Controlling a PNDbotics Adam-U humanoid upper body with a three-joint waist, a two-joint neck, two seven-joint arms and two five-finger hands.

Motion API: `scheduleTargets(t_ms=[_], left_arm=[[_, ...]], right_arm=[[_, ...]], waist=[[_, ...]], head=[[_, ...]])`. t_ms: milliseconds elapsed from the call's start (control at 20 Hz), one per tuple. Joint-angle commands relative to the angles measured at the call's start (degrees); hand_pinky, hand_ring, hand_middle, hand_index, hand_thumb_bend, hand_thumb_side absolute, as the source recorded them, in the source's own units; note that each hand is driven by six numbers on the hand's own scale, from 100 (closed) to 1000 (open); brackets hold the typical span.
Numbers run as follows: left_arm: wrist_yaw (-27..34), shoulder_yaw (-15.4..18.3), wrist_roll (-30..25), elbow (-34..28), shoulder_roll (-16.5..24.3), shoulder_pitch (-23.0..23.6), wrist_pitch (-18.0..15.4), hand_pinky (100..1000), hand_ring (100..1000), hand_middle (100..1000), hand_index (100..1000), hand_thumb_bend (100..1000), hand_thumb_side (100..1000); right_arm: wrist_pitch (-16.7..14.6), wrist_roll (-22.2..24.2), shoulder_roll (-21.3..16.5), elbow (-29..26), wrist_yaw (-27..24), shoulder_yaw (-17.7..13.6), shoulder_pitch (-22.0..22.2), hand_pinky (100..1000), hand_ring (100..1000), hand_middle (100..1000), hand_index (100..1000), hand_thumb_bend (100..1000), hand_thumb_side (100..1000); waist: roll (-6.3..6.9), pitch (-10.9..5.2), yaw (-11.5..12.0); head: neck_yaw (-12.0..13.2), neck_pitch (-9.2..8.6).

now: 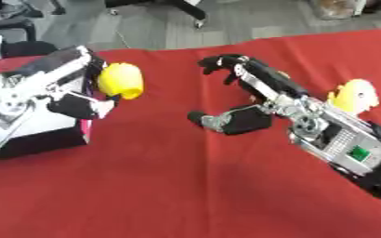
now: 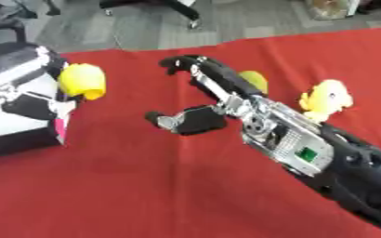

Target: Pick up the objects with one hand, pass them to the other hand, and then place them into the box on the other side of the table.

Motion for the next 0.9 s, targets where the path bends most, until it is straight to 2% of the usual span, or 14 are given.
scheduleTargets(t_ms=[50,450,550,700,900], left_arm=[[-1.0,3.5,1.5,0.6,4.3,0.9,0.0,726,604,404,406,100,129],[-2.1,8.1,5.4,3.4,7.1,4.7,0.1,726,604,404,407,100,122],[-3.1,8.9,5.8,5.7,6.7,4.9,0.5,726,564,408,412,100,122],[-4.9,10.1,6.5,10.0,5.4,4.2,0.2,728,559,412,416,100,122],[-8.4,11.4,6.5,16.0,3.2,2.8,-2.4,735,573,427,447,100,114]], right_arm=[[-0.4,-0.1,-1.5,-0.5,-0.4,-1.2,-0.4,722,889,769,891,460,485],[-0.7,-0.7,-1.4,-0.5,-0.8,-1.5,-0.2,720,887,766,889,459,485],[-1.1,-0.9,-1.2,-0.5,-1.0,-1.6,-0.2,718,885,764,887,459,483],[-1.8,-1.0,-1.1,-0.5,-1.2,-1.8,-0.1,718,884,764,887,460,482],[-2.5,-1.4,-1.2,-0.5,-1.5,-2.0,0.1,718,884,764,887,458,482]], waist=[[0.40,0.01,0.0],[-0.09,0.38,-0.2],[-0.31,0.47,-0.3],[-0.70,0.54,-0.6],[-1.01,0.50,-0.9]], head=[[1.3,-0.11],[3.7,-0.11],[4.2,-0.11],[5.0,-0.20],[6.1,-0.37]])
